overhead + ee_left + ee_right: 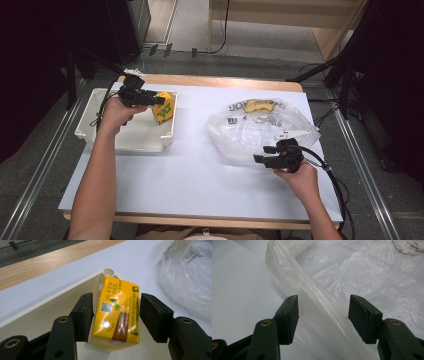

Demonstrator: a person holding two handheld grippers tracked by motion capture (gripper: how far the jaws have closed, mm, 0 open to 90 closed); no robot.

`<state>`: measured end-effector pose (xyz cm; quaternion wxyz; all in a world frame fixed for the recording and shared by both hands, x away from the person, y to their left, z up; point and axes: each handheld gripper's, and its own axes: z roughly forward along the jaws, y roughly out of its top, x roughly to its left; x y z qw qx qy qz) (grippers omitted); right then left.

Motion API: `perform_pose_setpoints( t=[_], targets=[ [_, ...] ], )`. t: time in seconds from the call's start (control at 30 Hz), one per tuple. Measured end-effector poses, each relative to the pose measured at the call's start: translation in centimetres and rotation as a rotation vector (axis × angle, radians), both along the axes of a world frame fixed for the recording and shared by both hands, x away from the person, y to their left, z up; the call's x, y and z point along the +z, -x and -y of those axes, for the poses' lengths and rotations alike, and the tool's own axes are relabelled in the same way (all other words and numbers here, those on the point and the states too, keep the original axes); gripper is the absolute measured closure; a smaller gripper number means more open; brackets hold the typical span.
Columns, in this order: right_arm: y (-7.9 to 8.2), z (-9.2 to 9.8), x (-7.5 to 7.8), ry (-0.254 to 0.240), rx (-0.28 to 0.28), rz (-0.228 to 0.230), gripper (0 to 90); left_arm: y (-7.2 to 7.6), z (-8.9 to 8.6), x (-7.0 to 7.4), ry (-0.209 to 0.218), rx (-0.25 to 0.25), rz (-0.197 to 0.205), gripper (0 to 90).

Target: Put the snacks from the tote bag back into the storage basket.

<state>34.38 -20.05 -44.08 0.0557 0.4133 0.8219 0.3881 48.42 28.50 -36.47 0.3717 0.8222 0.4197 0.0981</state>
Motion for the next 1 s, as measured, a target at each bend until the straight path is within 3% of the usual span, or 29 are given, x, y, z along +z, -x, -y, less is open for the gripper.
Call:
perform_pose_setpoints(
  t=[0.2,0.47,0.67,0.87,1.0],
  targets=[
    [-0.2,0.0,0.1,-0.001,0.008,0.004,42.5,1.7,-0.9,0.9,-0.024,0.019,0.003,45.2],
    [-0.5,-0.2,0.1,0.001,0.015,0.010,42.5,3.5,-1.7,1.8,0.006,0.024,0.024,51.7],
    [-0.5,-0.3,0.2,0.000,0.014,0.008,42.6,4.3,-2.0,0.9,0.089,0.032,-0.005,81.5],
    [-0.5,-0.3,0.2,0.004,0.016,0.009,42.5,4.1,-1.3,-0.4,0.102,-0.011,-0.044,89.2],
    [-0.5,-0.3,0.1,0.008,0.017,0.010,42.7,3.7,-0.4,-1.6,0.063,-0.029,-0.065,89.9]
  ],
)
